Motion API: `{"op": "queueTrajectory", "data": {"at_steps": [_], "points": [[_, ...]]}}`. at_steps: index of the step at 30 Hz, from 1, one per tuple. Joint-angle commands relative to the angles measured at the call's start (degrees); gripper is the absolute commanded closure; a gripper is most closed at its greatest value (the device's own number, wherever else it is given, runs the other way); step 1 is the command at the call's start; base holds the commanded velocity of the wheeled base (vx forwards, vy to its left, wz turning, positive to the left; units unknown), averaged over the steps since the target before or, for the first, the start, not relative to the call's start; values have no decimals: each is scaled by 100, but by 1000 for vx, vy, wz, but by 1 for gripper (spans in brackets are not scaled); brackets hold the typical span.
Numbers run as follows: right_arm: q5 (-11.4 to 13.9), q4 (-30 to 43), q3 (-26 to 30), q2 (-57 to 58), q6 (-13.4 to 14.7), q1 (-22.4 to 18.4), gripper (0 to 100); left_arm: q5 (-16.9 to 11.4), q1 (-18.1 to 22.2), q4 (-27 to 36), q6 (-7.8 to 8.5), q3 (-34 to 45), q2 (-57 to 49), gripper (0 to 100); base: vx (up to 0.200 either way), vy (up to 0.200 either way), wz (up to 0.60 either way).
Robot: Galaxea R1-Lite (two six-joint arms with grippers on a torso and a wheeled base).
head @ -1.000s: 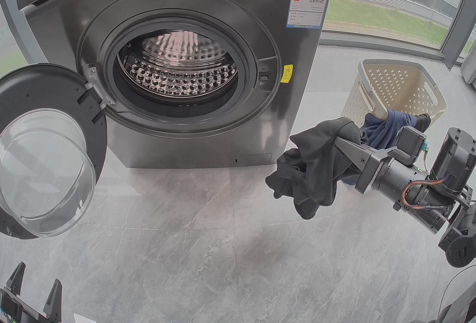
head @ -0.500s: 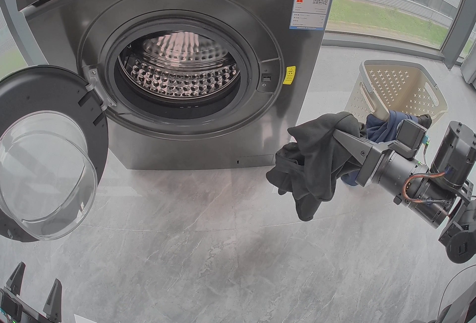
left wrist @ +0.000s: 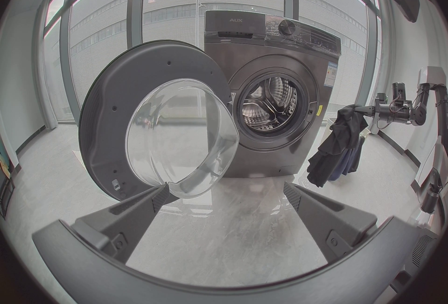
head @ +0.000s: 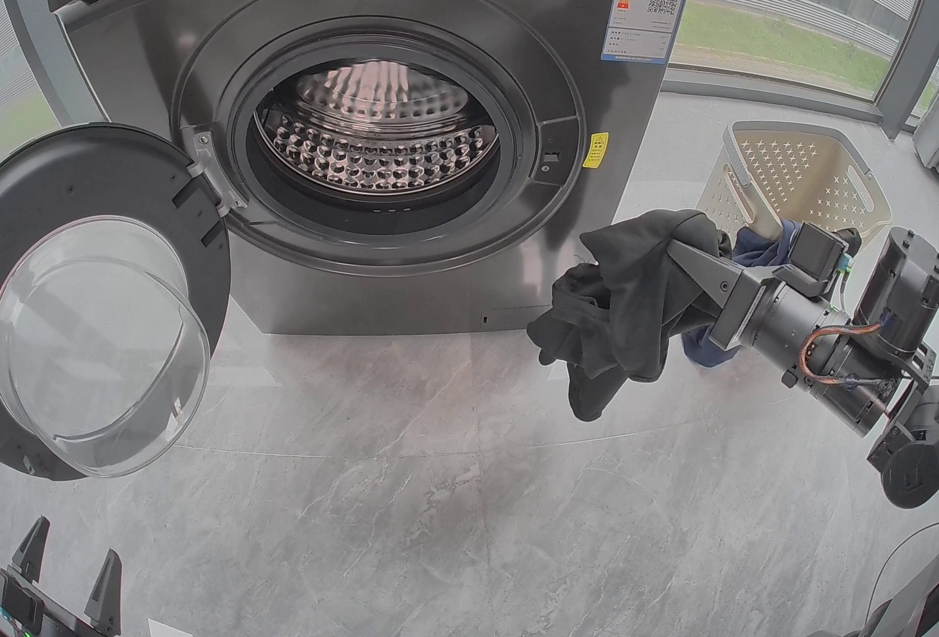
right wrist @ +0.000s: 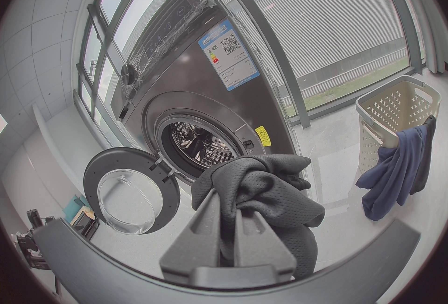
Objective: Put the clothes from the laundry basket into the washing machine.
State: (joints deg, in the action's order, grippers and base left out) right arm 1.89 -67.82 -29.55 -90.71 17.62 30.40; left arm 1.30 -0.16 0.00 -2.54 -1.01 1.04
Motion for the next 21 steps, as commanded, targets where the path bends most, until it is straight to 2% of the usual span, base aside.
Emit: {"op": "queueTrajectory", "data": {"at_steps": [1, 2, 8, 16, 21], "points": [[-4, -4, 28, -34, -4, -8, 100, 1, -2, 0, -1, 92, -60, 0, 0, 0, 0], [-4, -4, 37, -52, -13, -17, 100, 1, -2, 0, -1, 92, -60, 0, 0, 0, 0], [-31, -12, 28, -78, 5, -17, 100, 1, -2, 0, -1, 92, -60, 0, 0, 0, 600], [-48, -4, 81, -96, 5, 1, 100, 1, -2, 0, -1, 92, -60, 0, 0, 0, 0], [-66, -4, 81, -96, -4, 18, 100, 1, -2, 0, -1, 92, -60, 0, 0, 200, 0]]}}
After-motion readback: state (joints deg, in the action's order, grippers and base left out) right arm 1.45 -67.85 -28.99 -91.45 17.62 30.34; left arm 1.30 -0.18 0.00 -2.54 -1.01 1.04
